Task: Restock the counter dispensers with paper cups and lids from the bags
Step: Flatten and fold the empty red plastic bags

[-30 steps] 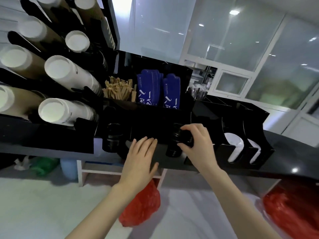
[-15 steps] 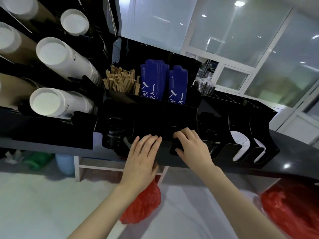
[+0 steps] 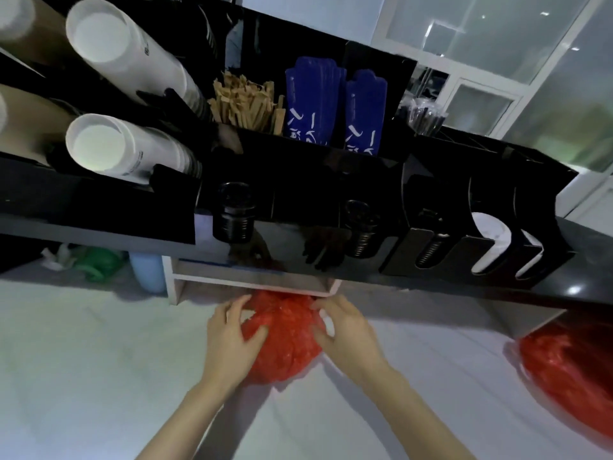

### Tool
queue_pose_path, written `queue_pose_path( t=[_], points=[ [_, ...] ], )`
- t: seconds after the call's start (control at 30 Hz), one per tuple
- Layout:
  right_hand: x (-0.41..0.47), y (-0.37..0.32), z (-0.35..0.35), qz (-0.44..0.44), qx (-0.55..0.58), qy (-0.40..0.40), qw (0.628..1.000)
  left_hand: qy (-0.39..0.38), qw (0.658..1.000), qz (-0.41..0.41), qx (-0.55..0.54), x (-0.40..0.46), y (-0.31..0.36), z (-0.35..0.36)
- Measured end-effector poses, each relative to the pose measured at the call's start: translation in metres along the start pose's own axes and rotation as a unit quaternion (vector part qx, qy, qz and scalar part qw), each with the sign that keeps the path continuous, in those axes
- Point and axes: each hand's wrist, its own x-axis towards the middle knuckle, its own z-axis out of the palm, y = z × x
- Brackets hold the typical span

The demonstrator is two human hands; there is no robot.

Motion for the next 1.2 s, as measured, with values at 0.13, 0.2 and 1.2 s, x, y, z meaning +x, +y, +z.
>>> queue_pose_path(
  t=[0.13,0.2,1.2],
  points=[
    [-0.014,0.005,0.051,0.124,0.142,-0.126,0.974,-0.117,0.984,-0.085,-0.101,-0.018,0.001,0.009],
    [-0.025,0.006,0.064,0.139,0.175,-0.137,0.965,-0.120,0.983,-0.080,-0.114,-0.027,0.005,0.015],
    [-0.311,0.237,-0.221,0.300,0.152,0.264,0.904,-0.062,0.996,0.065,-0.007,-0.197,0.221,0.156]
  ],
)
